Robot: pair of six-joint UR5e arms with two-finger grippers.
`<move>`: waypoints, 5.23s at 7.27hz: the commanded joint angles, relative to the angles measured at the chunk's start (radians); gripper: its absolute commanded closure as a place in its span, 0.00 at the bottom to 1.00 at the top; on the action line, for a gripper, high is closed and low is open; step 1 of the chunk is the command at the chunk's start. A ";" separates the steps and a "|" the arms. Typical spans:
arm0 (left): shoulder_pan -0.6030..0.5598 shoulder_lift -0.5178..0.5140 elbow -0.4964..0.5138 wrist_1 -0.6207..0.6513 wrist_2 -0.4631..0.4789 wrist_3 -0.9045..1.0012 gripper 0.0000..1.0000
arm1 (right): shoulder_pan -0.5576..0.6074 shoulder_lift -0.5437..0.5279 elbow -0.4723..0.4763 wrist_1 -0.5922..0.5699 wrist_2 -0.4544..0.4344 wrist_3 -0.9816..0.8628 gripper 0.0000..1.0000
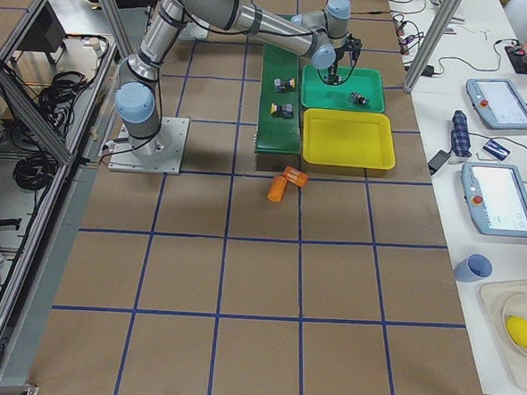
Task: Sort buttons by color to trays
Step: 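Carry the green button with the right gripper into the green tray and release, then move the right gripper to the yellow-capped button at the belt end and grasp, then carry the yellow button with the right gripper into the yellow tray and release, then lower the right gripper onto the last yellow-capped button on the belt and grasp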
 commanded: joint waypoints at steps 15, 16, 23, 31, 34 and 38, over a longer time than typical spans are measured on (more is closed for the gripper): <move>0.000 0.011 -0.005 0.002 0.002 0.002 0.00 | -0.381 -0.539 0.611 0.121 -0.111 -0.506 0.13; 0.000 0.011 -0.005 0.000 0.002 0.002 0.00 | -0.383 -0.531 0.611 0.107 -0.111 -0.508 0.18; 0.000 0.011 -0.005 0.002 0.002 0.002 0.00 | -0.432 -0.456 0.450 0.090 -0.114 -0.551 1.00; 0.000 0.011 -0.005 0.003 0.002 0.002 0.00 | -0.370 -0.181 0.166 0.087 -0.029 -0.532 0.00; 0.000 0.011 -0.005 0.003 0.002 0.002 0.00 | -0.369 -0.303 0.187 0.293 -0.030 -0.531 0.00; 0.000 0.011 -0.005 0.003 0.002 0.002 0.00 | -0.370 -0.527 0.478 0.322 -0.026 -0.512 0.04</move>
